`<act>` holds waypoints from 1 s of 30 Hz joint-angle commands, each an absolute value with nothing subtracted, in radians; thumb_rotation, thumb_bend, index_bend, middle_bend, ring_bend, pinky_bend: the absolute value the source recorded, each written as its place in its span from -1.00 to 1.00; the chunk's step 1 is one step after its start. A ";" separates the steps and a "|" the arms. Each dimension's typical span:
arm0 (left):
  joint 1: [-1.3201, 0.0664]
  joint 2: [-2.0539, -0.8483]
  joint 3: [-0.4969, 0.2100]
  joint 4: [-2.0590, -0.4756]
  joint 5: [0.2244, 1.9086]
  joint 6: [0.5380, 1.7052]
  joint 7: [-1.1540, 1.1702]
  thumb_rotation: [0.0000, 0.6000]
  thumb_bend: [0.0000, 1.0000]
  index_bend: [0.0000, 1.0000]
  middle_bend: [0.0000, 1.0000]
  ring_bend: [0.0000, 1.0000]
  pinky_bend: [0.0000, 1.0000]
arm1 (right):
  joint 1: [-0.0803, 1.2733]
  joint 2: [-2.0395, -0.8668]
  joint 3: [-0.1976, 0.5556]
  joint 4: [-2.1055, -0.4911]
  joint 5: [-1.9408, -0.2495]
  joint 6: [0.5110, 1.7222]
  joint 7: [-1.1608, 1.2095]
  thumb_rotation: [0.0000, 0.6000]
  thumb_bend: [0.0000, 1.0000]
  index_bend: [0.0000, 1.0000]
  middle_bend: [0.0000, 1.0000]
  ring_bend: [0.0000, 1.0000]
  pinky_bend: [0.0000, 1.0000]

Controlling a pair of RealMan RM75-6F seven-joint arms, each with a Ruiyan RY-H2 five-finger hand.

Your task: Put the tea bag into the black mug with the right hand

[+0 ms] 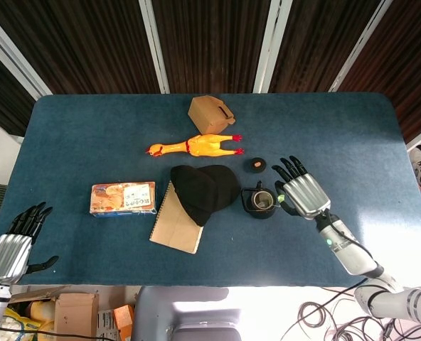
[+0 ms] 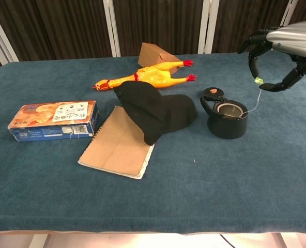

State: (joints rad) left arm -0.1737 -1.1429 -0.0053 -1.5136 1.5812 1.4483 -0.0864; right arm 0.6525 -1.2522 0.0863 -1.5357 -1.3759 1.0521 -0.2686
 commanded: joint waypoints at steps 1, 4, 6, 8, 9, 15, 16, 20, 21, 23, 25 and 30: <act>-0.174 -1.143 -0.006 -1.513 1.580 1.447 -0.088 1.00 -0.89 -0.96 -0.98 -1.00 -0.76 | 0.612 -1.251 0.039 -1.508 -1.448 1.093 -0.226 1.00 -0.47 0.10 -0.72 -1.00 -1.00; -0.176 -1.143 -0.005 -1.514 1.580 1.442 -0.087 1.00 -0.89 -0.96 -0.98 -1.00 -0.76 | 0.592 -1.252 0.016 -1.492 -1.479 1.110 -0.219 1.00 -0.47 0.05 -0.72 -1.00 -1.00; -0.177 -1.144 -0.005 -1.514 1.581 1.441 -0.085 1.00 -0.89 -0.96 -0.98 -1.00 -0.76 | 0.583 -1.254 0.005 -1.484 -1.488 1.112 -0.221 1.00 -0.48 -0.03 -0.72 -1.00 -1.00; -0.177 -1.145 -0.004 -1.515 1.582 1.441 -0.083 1.00 -0.89 -0.97 -0.98 -1.00 -0.76 | 0.573 -1.258 -0.005 -1.474 -1.496 1.114 -0.220 1.00 -0.47 -0.11 -0.72 -1.00 -1.00; -0.176 -1.145 -0.004 -1.515 1.582 1.442 -0.083 1.00 -0.89 -0.97 -0.98 -1.00 -0.76 | 0.567 -1.262 -0.011 -1.466 -1.501 1.113 -0.221 1.00 -0.47 -0.17 -0.72 -1.00 -1.00; -0.176 -1.145 -0.004 -1.515 1.581 1.440 -0.083 1.00 -0.89 -0.96 -0.98 -1.00 -0.76 | 0.550 -1.260 -0.036 -1.465 -1.509 1.089 -0.217 1.00 -0.47 -0.46 -0.73 -1.00 -1.00; -0.176 -1.145 -0.004 -1.515 1.582 1.441 -0.082 1.00 -0.89 -0.96 -0.98 -1.00 -0.76 | 0.547 -1.256 -0.037 -1.471 -1.510 1.091 -0.215 1.00 -0.47 -0.49 -0.73 -1.00 -1.00; -0.174 -1.144 -0.004 -1.516 1.584 1.447 -0.081 1.00 -0.89 -0.97 -0.98 -1.00 -0.76 | 0.512 -1.221 -0.035 -1.525 -1.517 1.147 -0.214 1.00 -0.47 -0.56 -0.76 -1.00 -1.00; -0.173 -1.144 -0.003 -1.516 1.583 1.448 -0.078 1.00 -0.89 -0.97 -0.98 -1.00 -0.76 | 0.491 -1.196 -0.036 -1.560 -1.509 1.173 -0.224 1.00 -0.47 -0.61 -0.79 -1.00 -1.00; -0.170 -1.142 -0.002 -1.520 1.581 1.448 -0.071 1.00 -0.89 -0.97 -0.98 -1.00 -0.76 | 0.449 -1.149 -0.039 -1.632 -1.481 1.216 -0.254 1.00 -0.48 -0.70 -0.84 -1.00 -1.00; -0.168 -1.139 0.001 -1.528 1.576 1.442 -0.061 1.00 -0.89 -0.97 -0.98 -1.00 -0.76 | 0.389 -1.100 -0.046 -1.714 -1.452 1.288 -0.284 1.00 -0.48 -0.78 -0.91 -1.00 -1.00; -0.163 -1.136 0.005 -1.544 1.580 1.448 -0.036 1.00 -0.89 -0.96 -0.98 -1.00 -0.76 | 0.228 -1.080 -0.064 -1.748 -1.440 1.494 -0.254 1.00 -0.48 -0.87 -0.97 -1.00 -1.00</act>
